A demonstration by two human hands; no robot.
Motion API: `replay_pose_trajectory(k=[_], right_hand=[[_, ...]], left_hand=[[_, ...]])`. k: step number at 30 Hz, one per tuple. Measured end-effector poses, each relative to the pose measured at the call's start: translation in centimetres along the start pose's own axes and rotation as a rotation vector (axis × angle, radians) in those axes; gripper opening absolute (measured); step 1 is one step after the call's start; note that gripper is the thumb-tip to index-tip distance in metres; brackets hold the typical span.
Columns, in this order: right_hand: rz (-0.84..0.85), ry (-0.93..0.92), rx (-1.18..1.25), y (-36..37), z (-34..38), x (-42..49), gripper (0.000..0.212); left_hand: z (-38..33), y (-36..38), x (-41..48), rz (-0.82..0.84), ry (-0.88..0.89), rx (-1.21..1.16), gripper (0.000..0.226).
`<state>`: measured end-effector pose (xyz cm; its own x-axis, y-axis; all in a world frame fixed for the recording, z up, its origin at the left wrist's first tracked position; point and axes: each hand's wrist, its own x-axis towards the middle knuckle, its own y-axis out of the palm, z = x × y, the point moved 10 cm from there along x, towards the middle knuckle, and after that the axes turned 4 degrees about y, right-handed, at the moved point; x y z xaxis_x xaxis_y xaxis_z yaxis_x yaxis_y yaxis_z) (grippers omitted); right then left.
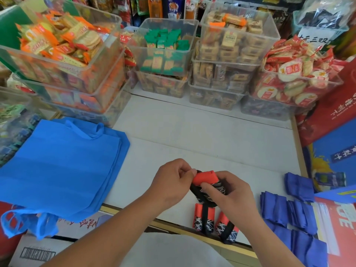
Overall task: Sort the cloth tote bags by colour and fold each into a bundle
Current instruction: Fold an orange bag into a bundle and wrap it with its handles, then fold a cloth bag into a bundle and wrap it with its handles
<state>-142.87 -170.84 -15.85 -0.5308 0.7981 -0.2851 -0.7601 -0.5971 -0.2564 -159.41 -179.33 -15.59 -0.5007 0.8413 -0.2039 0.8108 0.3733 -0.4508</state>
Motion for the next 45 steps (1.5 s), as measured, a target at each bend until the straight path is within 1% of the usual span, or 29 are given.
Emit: replay_pose_trajectory(k=[2,5,6,10,11,14,16,19,21,23,25,28,31,33,36,37,38,39,40,41,44,45], right_hand=[[0.021,0.031,-0.012,0.3,-1.1,0.2,0.019],[0.031,0.042,-0.011,0.4,-2.1,0.8,0.019],[0.013,0.058,0.016,0.0,-2.5,1.1,0.018],[-0.075,0.206,0.201,-1.9,-5.1,2.0,0.009],[-0.063,0.234,0.227,-2.1,-5.5,2.3,0.008],[-0.012,0.270,0.238,-2.5,-6.3,3.1,0.011],[-0.061,0.296,0.193,-4.1,-7.7,4.6,0.011],[-0.279,0.379,0.149,-8.4,-11.8,7.5,0.015],[-0.385,0.437,0.140,-10.4,-14.5,9.2,0.018],[-0.429,0.480,0.096,-11.2,-16.9,10.6,0.019],[-0.433,0.519,0.057,-11.3,-19.2,11.8,0.021],[-0.388,0.526,-0.050,-11.1,-21.0,13.7,0.022],[-0.357,0.515,-0.231,-11.8,-21.1,14.2,0.046],[-0.340,0.521,-0.325,-12.2,-20.9,13.2,0.057],[-0.236,0.639,-0.470,-11.6,-21.9,9.7,0.067],[-0.203,0.681,-0.439,-11.0,-22.7,8.3,0.067],[-0.178,0.708,-0.376,-10.3,-23.1,7.0,0.060],[-0.169,0.724,-0.310,-9.6,-23.6,6.0,0.048],[-0.185,0.722,-0.269,-9.2,-23.8,5.4,0.039],[-0.217,0.714,-0.242,-9.0,-24.0,5.1,0.035],[-0.250,0.673,-0.180,-8.4,-23.2,4.6,0.030],[-0.255,0.661,-0.164,-8.2,-22.3,4.4,0.032]], left_hand=[[0.6,0.5,0.4,-0.010,-0.045,-0.065,0.017],[-0.3,1.7,0.8,-0.011,-0.006,-0.028,0.012],[-0.6,2.3,0.9,0.016,0.000,-0.039,0.012],[0.6,5.8,1.3,0.270,-0.105,-0.288,0.020],[0.9,6.3,1.7,0.279,-0.098,-0.286,0.020],[1.9,7.0,3.6,0.178,-0.099,-0.229,0.019],[2.3,7.7,5.1,0.150,-0.109,-0.191,0.023],[4.2,8.6,7.0,0.139,-0.185,-0.071,0.030],[6.4,9.4,7.2,0.174,-0.258,0.019,0.030],[8.3,10.6,6.6,0.247,-0.313,0.056,0.029],[9.8,11.6,5.9,0.301,-0.342,0.082,0.028],[11.0,12.7,5.6,0.327,-0.345,0.157,0.032],[11.1,13.5,5.4,0.339,-0.317,0.185,0.034],[11.1,13.7,5.0,0.340,-0.284,0.199,0.034],[12.6,13.8,3.6,0.353,-0.300,0.201,0.038],[13.3,13.8,2.8,0.359,-0.329,0.198,0.039],[14.1,13.9,2.1,0.365,-0.366,0.199,0.041],[14.9,14.2,1.3,0.377,-0.407,0.200,0.044],[15.7,14.4,0.6,0.394,-0.453,0.197,0.045],[16.3,14.8,0.0,0.407,-0.496,0.185,0.044],[17.1,15.7,-1.2,0.415,-0.555,0.126,0.031],[17.2,16.0,-1.3,0.405,-0.557,0.108,0.035]])
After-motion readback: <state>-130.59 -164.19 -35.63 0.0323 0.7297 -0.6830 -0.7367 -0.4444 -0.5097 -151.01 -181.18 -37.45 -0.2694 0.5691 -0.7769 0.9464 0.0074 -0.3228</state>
